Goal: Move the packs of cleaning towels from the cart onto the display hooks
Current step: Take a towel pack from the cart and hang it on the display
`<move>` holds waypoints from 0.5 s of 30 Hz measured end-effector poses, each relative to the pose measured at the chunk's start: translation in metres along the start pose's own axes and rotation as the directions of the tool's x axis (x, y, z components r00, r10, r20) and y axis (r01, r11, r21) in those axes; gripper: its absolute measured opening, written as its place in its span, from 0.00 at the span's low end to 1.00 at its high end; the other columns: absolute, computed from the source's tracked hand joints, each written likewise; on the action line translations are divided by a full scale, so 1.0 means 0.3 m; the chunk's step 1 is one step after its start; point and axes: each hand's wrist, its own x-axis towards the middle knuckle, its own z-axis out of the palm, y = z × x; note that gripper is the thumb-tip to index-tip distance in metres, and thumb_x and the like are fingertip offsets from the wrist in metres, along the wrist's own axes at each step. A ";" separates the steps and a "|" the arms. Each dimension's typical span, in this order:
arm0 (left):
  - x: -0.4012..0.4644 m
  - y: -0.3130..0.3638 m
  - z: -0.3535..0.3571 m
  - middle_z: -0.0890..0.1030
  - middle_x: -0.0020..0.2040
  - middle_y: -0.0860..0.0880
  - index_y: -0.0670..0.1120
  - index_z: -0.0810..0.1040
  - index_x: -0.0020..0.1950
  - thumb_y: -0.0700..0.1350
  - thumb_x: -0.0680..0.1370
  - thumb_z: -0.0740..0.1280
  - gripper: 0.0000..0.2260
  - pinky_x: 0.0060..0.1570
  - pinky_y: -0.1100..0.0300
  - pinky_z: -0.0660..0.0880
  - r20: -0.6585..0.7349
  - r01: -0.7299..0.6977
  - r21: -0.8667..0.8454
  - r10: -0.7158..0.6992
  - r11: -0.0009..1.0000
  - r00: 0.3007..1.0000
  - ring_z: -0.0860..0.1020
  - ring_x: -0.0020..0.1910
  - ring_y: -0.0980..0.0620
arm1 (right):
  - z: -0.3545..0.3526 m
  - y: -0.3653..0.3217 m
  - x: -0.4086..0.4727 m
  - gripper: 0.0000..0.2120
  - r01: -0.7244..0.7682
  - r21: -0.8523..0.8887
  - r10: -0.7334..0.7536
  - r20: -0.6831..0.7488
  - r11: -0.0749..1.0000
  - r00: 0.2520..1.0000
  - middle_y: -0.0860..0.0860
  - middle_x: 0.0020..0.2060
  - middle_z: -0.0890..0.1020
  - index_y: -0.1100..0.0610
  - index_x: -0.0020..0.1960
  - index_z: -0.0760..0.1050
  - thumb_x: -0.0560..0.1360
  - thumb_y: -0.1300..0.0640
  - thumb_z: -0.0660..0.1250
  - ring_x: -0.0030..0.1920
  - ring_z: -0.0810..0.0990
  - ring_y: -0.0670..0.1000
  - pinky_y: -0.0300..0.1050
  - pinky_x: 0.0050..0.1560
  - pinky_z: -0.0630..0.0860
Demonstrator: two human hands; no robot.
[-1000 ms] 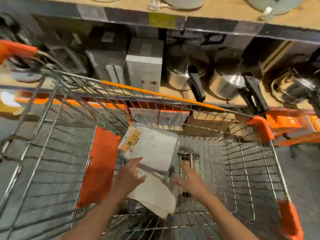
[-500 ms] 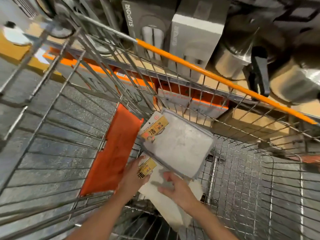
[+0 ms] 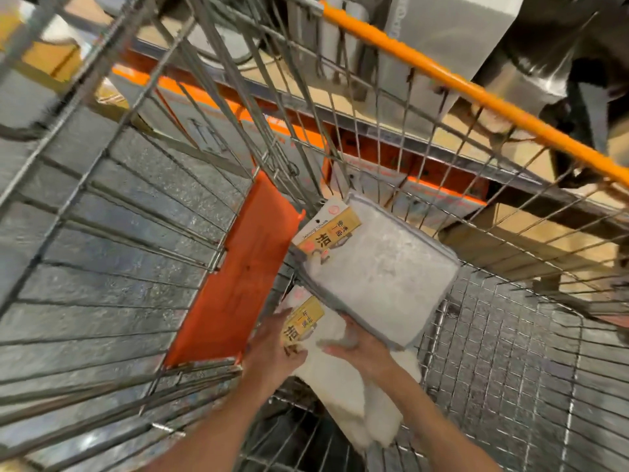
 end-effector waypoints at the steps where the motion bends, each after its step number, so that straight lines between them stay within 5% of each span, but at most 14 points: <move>1: -0.008 -0.006 -0.001 0.65 0.72 0.51 0.53 0.59 0.76 0.48 0.71 0.73 0.36 0.60 0.52 0.73 0.000 0.001 0.024 -0.001 1.000 1.000 0.74 0.63 0.50 | 0.004 0.004 0.005 0.28 -0.007 0.006 0.007 -0.005 1.000 1.000 0.31 0.53 0.69 0.39 0.59 0.65 0.67 0.52 0.77 0.53 0.69 0.29 0.15 0.44 0.62; 5: -0.036 -0.027 -0.007 0.62 0.74 0.52 0.53 0.57 0.76 0.50 0.72 0.72 0.37 0.67 0.51 0.67 0.019 0.004 0.142 -0.006 0.990 1.000 0.67 0.69 0.51 | -0.002 0.005 0.013 0.39 -0.019 -0.148 0.026 0.051 0.989 0.998 0.43 0.63 0.69 0.53 0.71 0.62 0.66 0.46 0.76 0.65 0.67 0.44 0.29 0.56 0.62; 9: -0.042 -0.028 -0.009 0.60 0.75 0.52 0.51 0.57 0.76 0.48 0.73 0.71 0.36 0.70 0.53 0.62 0.023 -0.015 0.146 0.012 0.989 1.000 0.62 0.72 0.52 | 0.016 -0.008 0.032 0.52 -0.027 -0.249 0.050 0.090 0.968 0.995 0.46 0.68 0.68 0.53 0.73 0.57 0.57 0.40 0.78 0.69 0.66 0.48 0.39 0.67 0.63; 12: -0.041 -0.025 -0.015 0.59 0.75 0.52 0.53 0.57 0.76 0.47 0.72 0.72 0.37 0.68 0.51 0.66 0.024 0.008 0.093 -0.010 0.996 1.000 0.64 0.72 0.51 | 0.067 -0.002 0.054 0.48 -0.047 -0.280 0.033 -0.056 0.959 0.998 0.44 0.64 0.72 0.50 0.71 0.61 0.56 0.46 0.79 0.67 0.69 0.47 0.39 0.65 0.65; 15: -0.040 -0.030 -0.020 0.60 0.75 0.52 0.53 0.57 0.76 0.48 0.72 0.72 0.37 0.67 0.51 0.66 0.022 0.007 0.097 -0.009 0.995 1.000 0.63 0.71 0.51 | 0.081 -0.005 0.085 0.43 -0.089 -0.194 0.080 -0.049 0.977 0.996 0.43 0.59 0.74 0.51 0.69 0.65 0.58 0.47 0.80 0.65 0.71 0.47 0.36 0.62 0.65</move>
